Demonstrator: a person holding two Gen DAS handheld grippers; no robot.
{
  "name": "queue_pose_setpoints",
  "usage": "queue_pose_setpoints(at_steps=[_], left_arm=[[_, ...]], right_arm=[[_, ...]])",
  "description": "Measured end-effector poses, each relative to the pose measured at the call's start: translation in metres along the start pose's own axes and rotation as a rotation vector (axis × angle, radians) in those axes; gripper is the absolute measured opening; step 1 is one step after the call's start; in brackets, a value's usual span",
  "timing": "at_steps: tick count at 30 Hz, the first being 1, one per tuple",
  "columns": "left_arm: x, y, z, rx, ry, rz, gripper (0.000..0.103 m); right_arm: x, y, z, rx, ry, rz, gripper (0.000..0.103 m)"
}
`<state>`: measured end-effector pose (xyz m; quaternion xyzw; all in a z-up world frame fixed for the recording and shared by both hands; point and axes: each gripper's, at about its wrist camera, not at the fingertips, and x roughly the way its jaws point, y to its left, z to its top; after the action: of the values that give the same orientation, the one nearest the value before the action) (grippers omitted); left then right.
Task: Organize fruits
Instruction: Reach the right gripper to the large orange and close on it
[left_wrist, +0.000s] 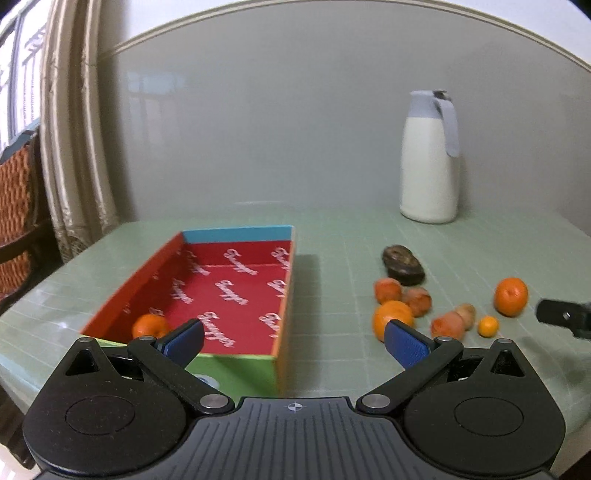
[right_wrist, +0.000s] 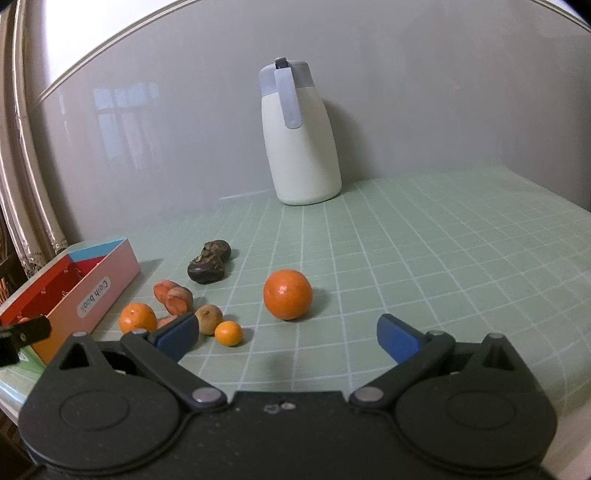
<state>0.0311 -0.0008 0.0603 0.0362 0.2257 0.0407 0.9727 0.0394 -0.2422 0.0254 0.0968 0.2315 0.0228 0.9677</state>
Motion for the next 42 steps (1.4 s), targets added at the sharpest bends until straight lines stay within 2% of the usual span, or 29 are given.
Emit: queue_pose_setpoints(at_steps=[8, 10, 12, 14, 17, 21, 26, 29, 35, 38, 42], left_arm=[[0.001, -0.003, -0.001, 0.002, 0.011, 0.004, 0.103], [0.002, -0.003, -0.002, 0.005, 0.012, 0.003, 0.103], [0.002, -0.004, -0.002, 0.008, 0.01, 0.005, 0.103], [0.001, -0.004, -0.002, 0.012, 0.007, 0.008, 0.103], [0.002, -0.003, -0.001, 0.012, 0.007, 0.011, 0.103], [0.003, -0.003, -0.001, 0.004, 0.015, 0.012, 0.103], [0.004, -0.006, -0.003, 0.013, 0.018, 0.006, 0.103], [0.005, -0.006, -0.003, 0.014, 0.02, 0.009, 0.103], [0.005, 0.0, -0.003, 0.002, 0.026, 0.021, 0.103], [0.006, 0.002, -0.004, -0.004, 0.027, 0.027, 0.103], [0.005, 0.007, -0.004, -0.013, 0.026, 0.033, 0.103]], right_arm=[[0.019, -0.004, 0.013, -0.019, 0.02, 0.003, 0.102], [0.026, -0.005, 0.015, -0.019, 0.034, 0.003, 0.098], [0.031, -0.003, 0.016, -0.038, 0.043, -0.004, 0.088], [0.036, -0.002, 0.018, -0.049, 0.052, -0.005, 0.083], [0.04, -0.003, 0.021, -0.034, 0.058, 0.009, 0.083], [0.045, -0.002, 0.024, -0.043, 0.068, 0.003, 0.077], [0.057, 0.0, 0.027, -0.047, 0.09, -0.005, 0.076], [0.067, 0.001, 0.027, -0.046, 0.112, -0.016, 0.071], [0.081, 0.003, 0.026, -0.046, 0.149, -0.029, 0.071], [0.087, 0.005, 0.025, -0.044, 0.164, -0.027, 0.059], [0.09, 0.009, 0.024, -0.065, 0.161, -0.035, 0.053]])
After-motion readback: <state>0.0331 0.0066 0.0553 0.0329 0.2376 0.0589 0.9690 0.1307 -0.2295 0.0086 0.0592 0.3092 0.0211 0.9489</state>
